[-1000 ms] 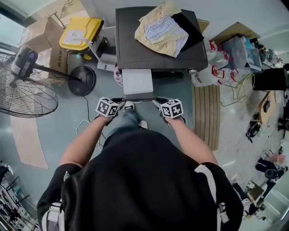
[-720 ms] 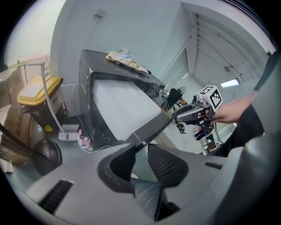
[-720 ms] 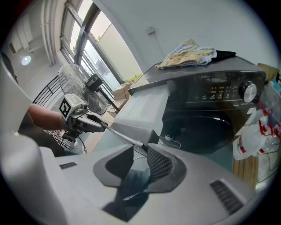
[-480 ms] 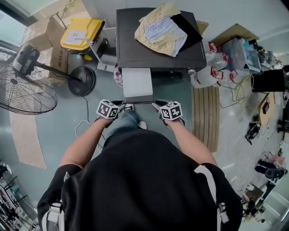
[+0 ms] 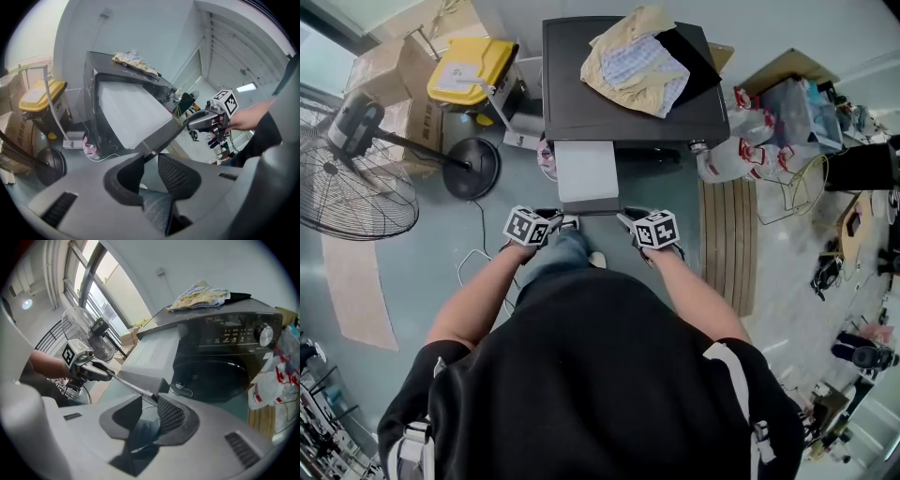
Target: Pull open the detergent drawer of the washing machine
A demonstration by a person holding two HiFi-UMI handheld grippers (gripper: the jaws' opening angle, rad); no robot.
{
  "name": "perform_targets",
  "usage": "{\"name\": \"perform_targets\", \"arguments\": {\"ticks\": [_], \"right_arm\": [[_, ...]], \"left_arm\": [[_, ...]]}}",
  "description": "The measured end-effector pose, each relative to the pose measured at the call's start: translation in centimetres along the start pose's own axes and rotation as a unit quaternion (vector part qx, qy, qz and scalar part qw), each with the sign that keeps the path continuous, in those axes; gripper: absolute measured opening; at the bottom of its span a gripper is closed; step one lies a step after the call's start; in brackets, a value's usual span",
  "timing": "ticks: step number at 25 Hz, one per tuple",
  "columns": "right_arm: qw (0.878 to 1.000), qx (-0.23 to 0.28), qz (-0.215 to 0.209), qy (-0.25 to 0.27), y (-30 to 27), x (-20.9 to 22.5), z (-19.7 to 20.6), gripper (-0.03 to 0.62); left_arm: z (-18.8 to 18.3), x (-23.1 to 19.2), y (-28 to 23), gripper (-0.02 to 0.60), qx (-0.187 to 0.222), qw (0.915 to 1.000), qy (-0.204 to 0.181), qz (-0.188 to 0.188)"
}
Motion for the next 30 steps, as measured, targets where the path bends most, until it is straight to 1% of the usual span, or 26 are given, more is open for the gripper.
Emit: {"name": "perform_targets", "arguments": {"ticks": [11,15,17,19,27,30], "right_arm": [[1.000,0.006,0.000,-0.007,-0.3,-0.1,0.4,0.117],[1.000,0.007,0.004,-0.003,-0.3,-0.4,0.2,0.123],[1.000,0.003,0.006,0.006,-0.4,-0.6,0.0,0.155],[1.000,-0.003,0.010,0.017,-0.5,-0.7,-0.1,0.170],[1.000,0.008,0.003,0.021,0.1,-1.1,-0.1,0.183],[1.000,0.012,0.006,0.026,0.9,-1.2,-0.2,0.183]], "left_arm": [[0.2,0.0,0.1,0.101,0.002,1.0000,0.004,-0.007],[0.2,0.0,0.2,0.101,0.005,1.0000,0.006,-0.003],[0.2,0.0,0.4,0.122,0.006,1.0000,0.002,-0.004],[0.3,0.1,0.4,0.141,0.007,1.0000,-0.001,-0.005],[0.4,0.6,1.1,0.196,0.014,0.9998,-0.005,-0.009],[0.4,0.8,1.6,0.204,0.018,0.9997,-0.007,-0.014]]}}
Point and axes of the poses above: the fingertips, and each gripper's own axes: y backward along the fingers, x to its right, z out of its underside, the point moved 10 cm from there along y, backward along the fingers, and after that the axes turned 11 degrees about -z, right-handed, at the moved point
